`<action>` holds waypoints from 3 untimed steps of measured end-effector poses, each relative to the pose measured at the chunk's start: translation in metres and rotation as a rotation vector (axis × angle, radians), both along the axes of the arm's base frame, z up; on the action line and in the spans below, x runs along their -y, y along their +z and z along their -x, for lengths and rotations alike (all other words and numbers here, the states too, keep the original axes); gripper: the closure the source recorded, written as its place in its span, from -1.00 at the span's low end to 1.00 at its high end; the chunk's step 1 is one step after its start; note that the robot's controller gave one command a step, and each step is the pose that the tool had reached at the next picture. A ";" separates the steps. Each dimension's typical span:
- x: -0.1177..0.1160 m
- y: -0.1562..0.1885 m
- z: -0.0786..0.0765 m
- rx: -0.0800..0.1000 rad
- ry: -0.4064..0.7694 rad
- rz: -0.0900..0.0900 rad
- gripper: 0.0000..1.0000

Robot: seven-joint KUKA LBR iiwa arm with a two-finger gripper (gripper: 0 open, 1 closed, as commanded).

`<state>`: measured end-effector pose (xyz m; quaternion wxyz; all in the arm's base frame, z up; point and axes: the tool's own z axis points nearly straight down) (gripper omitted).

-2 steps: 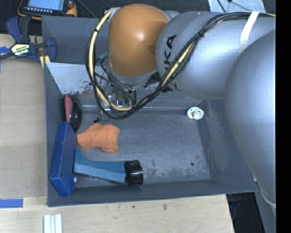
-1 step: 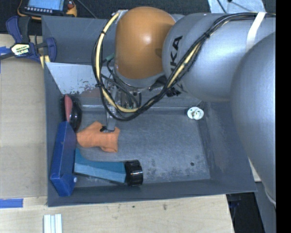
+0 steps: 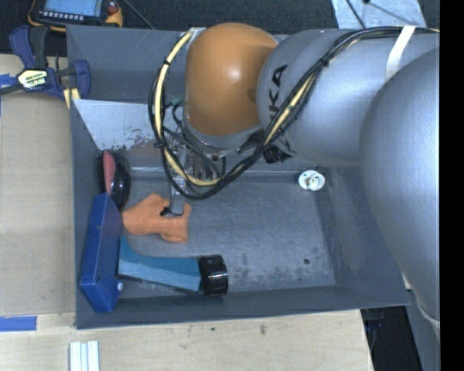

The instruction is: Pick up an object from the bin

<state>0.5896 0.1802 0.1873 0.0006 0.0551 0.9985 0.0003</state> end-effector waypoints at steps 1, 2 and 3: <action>-0.005 -0.035 0.003 0.003 -0.104 -0.001 -1.00; 0.004 -0.078 0.005 0.002 -0.100 -0.001 -1.00; -0.016 -0.115 -0.007 0.004 -0.297 -0.001 1.00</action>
Offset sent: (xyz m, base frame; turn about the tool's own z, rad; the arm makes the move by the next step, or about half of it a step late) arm -0.0058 -0.0079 -0.0894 0.0916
